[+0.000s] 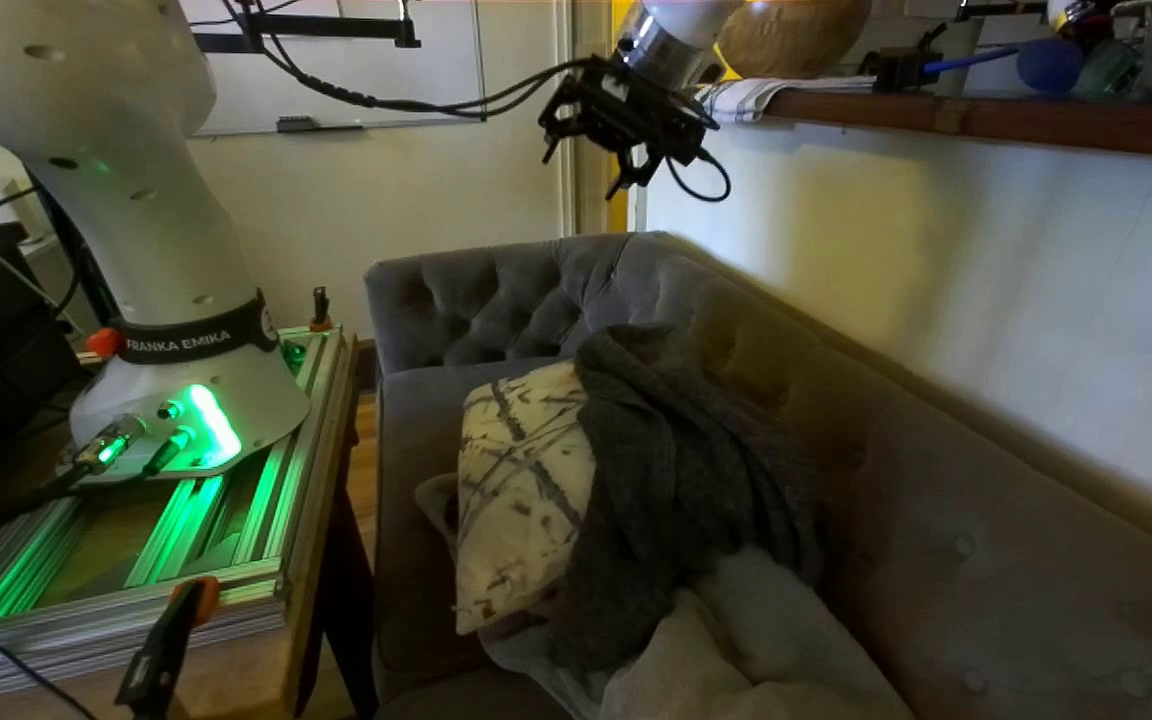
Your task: Place the grey towel over the pillow on the left.
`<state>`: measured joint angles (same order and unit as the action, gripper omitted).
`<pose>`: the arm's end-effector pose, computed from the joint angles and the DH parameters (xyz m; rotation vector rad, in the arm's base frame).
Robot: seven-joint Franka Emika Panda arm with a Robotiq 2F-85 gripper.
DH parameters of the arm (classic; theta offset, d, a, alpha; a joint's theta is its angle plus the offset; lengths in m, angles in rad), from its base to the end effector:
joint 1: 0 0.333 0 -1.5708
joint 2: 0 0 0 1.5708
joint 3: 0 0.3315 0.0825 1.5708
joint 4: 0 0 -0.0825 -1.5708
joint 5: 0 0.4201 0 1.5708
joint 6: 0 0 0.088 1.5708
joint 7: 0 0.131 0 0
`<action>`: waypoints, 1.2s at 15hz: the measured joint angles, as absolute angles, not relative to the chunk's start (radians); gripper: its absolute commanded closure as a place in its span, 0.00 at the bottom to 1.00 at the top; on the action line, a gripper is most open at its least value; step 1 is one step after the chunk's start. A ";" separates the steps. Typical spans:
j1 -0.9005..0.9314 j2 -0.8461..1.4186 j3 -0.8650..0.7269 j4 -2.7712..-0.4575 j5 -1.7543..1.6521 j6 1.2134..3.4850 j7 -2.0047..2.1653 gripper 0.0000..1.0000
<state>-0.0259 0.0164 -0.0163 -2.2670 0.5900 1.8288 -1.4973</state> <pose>0.4948 0.0371 0.3078 -2.0522 -1.3535 -0.0628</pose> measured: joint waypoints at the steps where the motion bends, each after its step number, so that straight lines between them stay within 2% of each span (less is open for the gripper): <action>1: -0.032 0.007 -0.027 -2.313 0.573 1.852 -1.475 0.00; 7: -0.092 -0.012 -0.101 -2.562 0.446 2.019 -1.344 0.00; 14: -0.094 -0.007 -0.103 -2.565 0.439 2.052 -1.339 0.00; 18: -0.136 0.087 -0.148 -2.576 0.440 2.334 -1.319 0.00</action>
